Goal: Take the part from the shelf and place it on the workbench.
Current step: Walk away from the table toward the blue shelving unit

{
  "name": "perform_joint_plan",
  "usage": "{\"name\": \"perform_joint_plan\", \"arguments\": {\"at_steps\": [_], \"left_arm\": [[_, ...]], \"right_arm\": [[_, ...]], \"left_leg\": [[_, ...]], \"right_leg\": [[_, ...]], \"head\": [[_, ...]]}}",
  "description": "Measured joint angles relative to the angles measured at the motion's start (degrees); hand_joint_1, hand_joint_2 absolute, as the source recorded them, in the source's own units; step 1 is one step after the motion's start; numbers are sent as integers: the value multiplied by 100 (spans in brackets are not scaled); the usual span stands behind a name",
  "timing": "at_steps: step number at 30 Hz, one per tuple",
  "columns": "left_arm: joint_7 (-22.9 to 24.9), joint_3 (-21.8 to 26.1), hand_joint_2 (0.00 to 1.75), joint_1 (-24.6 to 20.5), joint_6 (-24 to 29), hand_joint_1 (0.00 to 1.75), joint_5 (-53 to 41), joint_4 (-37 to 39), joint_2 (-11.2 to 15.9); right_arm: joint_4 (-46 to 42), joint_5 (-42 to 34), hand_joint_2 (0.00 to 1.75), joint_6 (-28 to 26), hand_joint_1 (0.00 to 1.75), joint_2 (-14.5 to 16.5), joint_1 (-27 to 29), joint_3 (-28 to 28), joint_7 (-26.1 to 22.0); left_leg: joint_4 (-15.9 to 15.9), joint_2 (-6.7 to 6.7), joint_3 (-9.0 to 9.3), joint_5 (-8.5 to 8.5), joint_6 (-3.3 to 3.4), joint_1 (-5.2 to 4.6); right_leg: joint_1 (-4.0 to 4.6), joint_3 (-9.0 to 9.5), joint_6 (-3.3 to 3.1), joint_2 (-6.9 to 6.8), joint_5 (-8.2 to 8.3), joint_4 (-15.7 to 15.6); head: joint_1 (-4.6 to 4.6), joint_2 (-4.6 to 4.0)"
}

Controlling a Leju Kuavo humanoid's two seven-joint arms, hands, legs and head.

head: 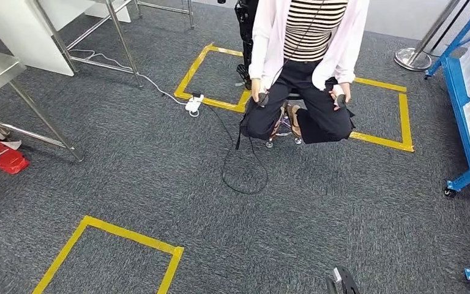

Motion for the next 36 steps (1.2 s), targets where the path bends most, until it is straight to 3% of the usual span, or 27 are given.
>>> {"name": "perform_joint_plan", "arguments": {"at_steps": [1,3,5,7,8,9,10,12,14,16,18,20,22,23,24,25,27,29,31,33,36], "left_arm": [[15,-28,0,-9,-40,0,-19,-1,12],[55,-95,0,-26,-109,0,-50,-2,26],[85,-153,0,-20,-146,0,-59,-1,37],[92,-193,0,-7,-162,0,-58,0,50],[92,-215,0,-6,-173,0,-54,0,59],[93,-235,0,-7,-182,0,-50,0,67],[95,-252,0,-10,-191,0,-47,0,75],[100,-278,0,-11,-197,0,-45,0,85],[108,-295,0,-17,-189,0,-45,0,89],[112,-317,0,-39,-181,0,-45,-1,87],[114,-339,0,-60,-158,0,-47,-3,84],[116,-355,0,-59,-138,0,-50,-4,93],[112,-382,0,-50,-189,0,-48,-4,106],[103,-399,0,-49,-223,0,-46,-4,109],[89,-414,0,-50,-251,0,-41,-4,110],[73,-423,0,-49,-275,0,-25,-4,110],[49,-429,0,-46,-323,0,14,-4,112],[44,-436,0,-43,-326,0,35,-4,114],[25,-454,0,-45,-298,0,48,-5,110],[-10,-493,0,-48,-257,0,41,-8,111],[-28,-561,0,-32,-165,0,2,-7,110]], "right_arm": [[-2,-51,0,21,0,-13,57,26,-34],[-7,-183,0,4,0,-31,154,76,-116],[-17,-317,0,-32,0,-33,214,110,-198],[-24,-412,0,-49,0,-33,276,166,-238],[-25,-469,0,-49,0,-33,317,191,-245],[-26,-533,0,-44,0,-29,358,208,-251],[-30,-589,0,-36,0,-24,394,214,-267],[-43,-642,0,-22,0,-13,431,222,-314],[-57,-653,0,-15,0,-11,450,230,-349],[-64,-653,0,-15,0,-15,499,245,-354],[-72,-657,0,-25,0,-14,534,264,-359],[-90,-683,0,-11,0,-11,528,279,-398],[-106,-712,0,-3,0,-14,549,312,-471],[-113,-755,0,14,0,-15,586,330,-516],[-118,-818,0,51,0,-19,635,344,-578],[-124,-881,0,100,0,-27,687,350,-664],[-134,-938,0,116,0,-50,758,351,-850],[-138,-963,0,-17,0,-65,791,366,-929],[-139,-1086,0,-69,0,-80,848,377,-955],[-139,-1128,0,-86,0,-92,903,405,-1009],[-144,-1044,0,-221,0,-98,889,507,-1045]], "left_leg": [[19,2,3,-31,-27,13],[276,-223,-85,-249,-89,52],[985,-547,-375,-661,-132,79],[1661,-661,-679,-900,-161,100],[1724,-676,-717,-848,-173,117],[1566,-691,-657,-690,-183,140],[1201,-754,-500,-453,-195,171],[459,-1032,-189,-105,-217,232],[169,-1187,-82,-41,-208,227],[139,-1064,-80,-27,-131,186],[86,-912,-68,20,-22,172],[57,-742,-68,40,46,149],[58,-574,-77,38,63,114],[58,-501,-78,36,64,102],[58,-435,-76,34,64,96],[58,-375,-71,31,61,94],[62,-263,-58,15,37,79],[64,-153,-45,-5,-11,62],[53,-51,-24,-24,-75,66],[173,-203,-44,-149,-133,94],[1124,-624,-442,-693,-172,124]], "right_leg": [[-37,0,-23,67,13,-9],[-104,12,-93,197,44,-27],[-125,13,-154,331,67,-32],[-122,13,-171,494,74,-30],[-125,18,-173,581,75,-27],[-131,27,-171,670,75,-24],[-141,37,-166,759,73,-15],[-135,12,-129,927,59,35],[-118,-77,-43,1068,70,72],[-133,-154,50,1148,98,72],[-133,-296,75,921,-9,300],[-119,-629,45,592,-308,974],[-121,-956,46,492,-562,1689],[-122,-986,69,476,-580,1795],[-122,-898,100,453,-517,1669],[-121,-694,131,399,-389,1313],[-85,-226,139,129,-132,459],[-12,-53,71,-13,-25,73],[15,-66,-18,112,3,44],[-45,-17,-112,233,44,-3],[-78,16,-200,435,86,-28]], "head": [[-4,0],[-20,0],[-42,0],[-45,0],[-45,0],[-46,0],[-47,0],[-49,0],[-47,0],[-45,0],[-26,0],[4,0],[15,0],[14,0],[15,0],[17,0],[16,0],[8,0],[4,0],[-10,0],[-48,0]]}}
